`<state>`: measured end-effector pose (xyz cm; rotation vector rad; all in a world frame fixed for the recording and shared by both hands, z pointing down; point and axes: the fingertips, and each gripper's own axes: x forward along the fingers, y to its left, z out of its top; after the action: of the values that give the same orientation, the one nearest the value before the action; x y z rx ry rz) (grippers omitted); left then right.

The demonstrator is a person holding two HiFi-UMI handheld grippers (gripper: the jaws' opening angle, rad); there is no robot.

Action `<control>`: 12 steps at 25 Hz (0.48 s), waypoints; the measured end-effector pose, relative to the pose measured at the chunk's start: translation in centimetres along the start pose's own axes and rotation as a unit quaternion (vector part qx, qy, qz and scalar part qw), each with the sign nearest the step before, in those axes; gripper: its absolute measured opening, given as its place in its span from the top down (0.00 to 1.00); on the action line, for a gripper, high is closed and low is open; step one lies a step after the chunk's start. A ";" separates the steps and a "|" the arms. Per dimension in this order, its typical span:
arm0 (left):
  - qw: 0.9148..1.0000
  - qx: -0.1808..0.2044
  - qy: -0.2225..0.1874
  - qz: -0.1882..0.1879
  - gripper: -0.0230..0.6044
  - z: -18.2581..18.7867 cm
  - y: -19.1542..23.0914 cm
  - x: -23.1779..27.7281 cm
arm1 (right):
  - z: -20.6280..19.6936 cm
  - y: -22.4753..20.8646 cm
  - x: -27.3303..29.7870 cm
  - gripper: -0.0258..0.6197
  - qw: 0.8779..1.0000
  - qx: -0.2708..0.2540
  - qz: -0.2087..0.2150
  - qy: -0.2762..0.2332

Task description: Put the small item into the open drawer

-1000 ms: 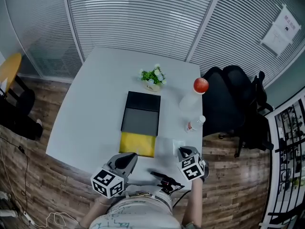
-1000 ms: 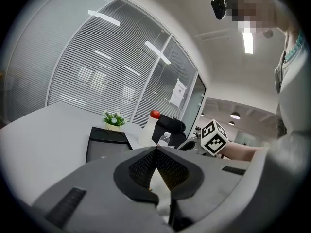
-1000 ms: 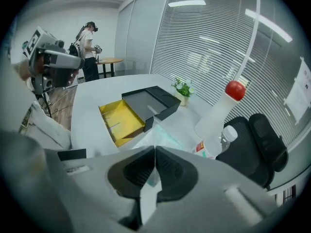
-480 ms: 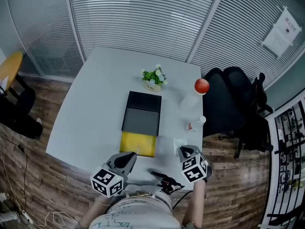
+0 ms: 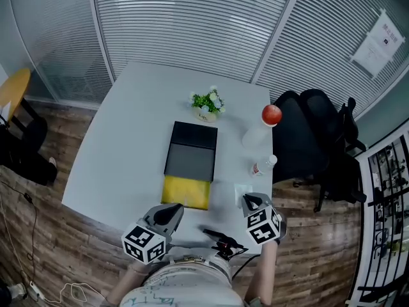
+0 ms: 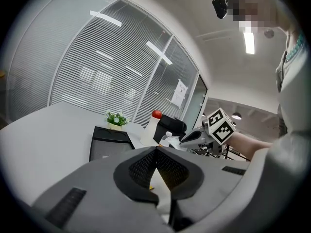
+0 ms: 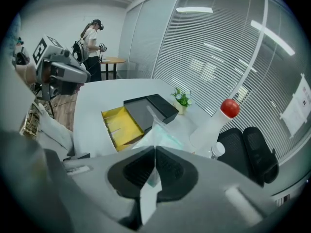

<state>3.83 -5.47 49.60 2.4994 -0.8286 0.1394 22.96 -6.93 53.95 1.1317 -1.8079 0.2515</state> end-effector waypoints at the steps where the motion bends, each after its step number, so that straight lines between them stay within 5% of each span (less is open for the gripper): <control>1: 1.000 0.000 -0.001 0.000 0.97 0.0 0.0 -0.1 | 0.1 0.2 -0.1 0.95 1.000 0.002 0.002 -0.002; 12: 1.000 -0.005 -0.002 0.003 0.97 -0.1 1.3 -1.2 | 1.6 1.6 1.1 0.95 1.000 -0.003 0.014 -0.011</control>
<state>2.17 -5.67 49.96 2.4878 -0.8370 0.1318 20.55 -7.66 54.46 1.1106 -1.8437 0.2505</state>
